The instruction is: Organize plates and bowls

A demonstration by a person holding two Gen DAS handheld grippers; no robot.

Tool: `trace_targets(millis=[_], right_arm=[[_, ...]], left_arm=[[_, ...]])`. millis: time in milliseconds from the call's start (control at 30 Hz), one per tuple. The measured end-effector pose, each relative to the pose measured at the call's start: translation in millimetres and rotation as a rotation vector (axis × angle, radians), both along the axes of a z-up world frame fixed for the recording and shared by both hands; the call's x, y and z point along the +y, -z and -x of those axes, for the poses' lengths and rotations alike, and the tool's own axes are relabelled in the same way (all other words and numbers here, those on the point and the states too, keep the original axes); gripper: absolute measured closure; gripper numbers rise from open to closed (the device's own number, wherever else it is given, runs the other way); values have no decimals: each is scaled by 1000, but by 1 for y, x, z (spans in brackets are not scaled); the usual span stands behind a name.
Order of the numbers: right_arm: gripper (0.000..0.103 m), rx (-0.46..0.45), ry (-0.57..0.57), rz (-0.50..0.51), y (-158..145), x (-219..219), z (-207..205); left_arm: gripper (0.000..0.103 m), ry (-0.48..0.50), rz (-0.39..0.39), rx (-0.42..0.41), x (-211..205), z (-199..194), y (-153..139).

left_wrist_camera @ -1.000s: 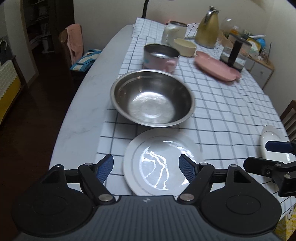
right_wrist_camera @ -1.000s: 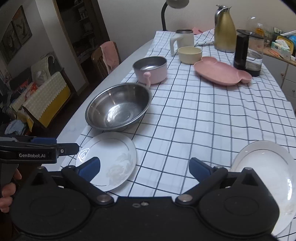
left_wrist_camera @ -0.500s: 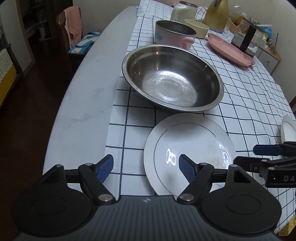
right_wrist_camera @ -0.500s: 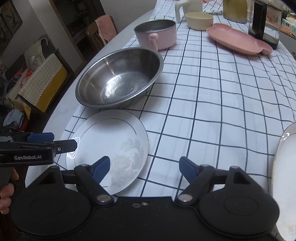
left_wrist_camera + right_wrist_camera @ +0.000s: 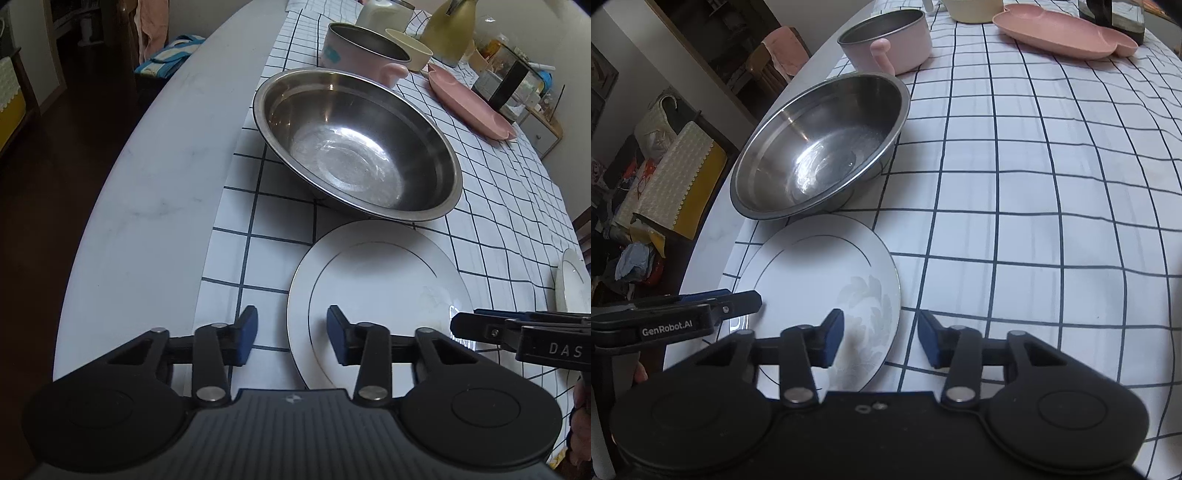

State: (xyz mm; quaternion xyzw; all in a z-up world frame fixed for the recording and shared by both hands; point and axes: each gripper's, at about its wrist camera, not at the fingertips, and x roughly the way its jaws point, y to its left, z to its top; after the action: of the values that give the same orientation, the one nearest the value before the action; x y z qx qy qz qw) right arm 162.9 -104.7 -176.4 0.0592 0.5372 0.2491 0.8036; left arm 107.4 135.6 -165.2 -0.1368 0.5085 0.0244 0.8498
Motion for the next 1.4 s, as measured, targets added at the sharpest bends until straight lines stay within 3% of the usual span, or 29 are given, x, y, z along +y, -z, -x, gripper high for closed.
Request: trace_targets(millis=[100, 200, 267, 300, 400, 867, 1133, 1400], right_arm=[[67, 16, 8, -10, 3, -1, -2], [71, 28, 23, -26, 5, -3, -5], [74, 32, 25, -28, 5, -4, -5], [81, 40, 24, -33, 6, -3, -6], [91, 41, 31, -23, 7, -4, -6], [94, 19, 84, -45, -7, -43, 18], [94, -2, 188, -63, -29, -91, 26], [94, -25, 308, -80, -52, -164, 36]], left_arm=[[73, -9, 18, 3, 2, 0, 0], [84, 4, 30, 8, -1, -1, 1], [84, 8, 18, 6, -4, 0, 1], [85, 7, 17, 6, -4, 0, 1], [86, 1, 28, 6, -5, 2, 0], [87, 86, 35, -24, -46, 12, -17], [88, 181, 44, -54, -96, 1, -40], [88, 298, 61, -78, -173, -20, -58]])
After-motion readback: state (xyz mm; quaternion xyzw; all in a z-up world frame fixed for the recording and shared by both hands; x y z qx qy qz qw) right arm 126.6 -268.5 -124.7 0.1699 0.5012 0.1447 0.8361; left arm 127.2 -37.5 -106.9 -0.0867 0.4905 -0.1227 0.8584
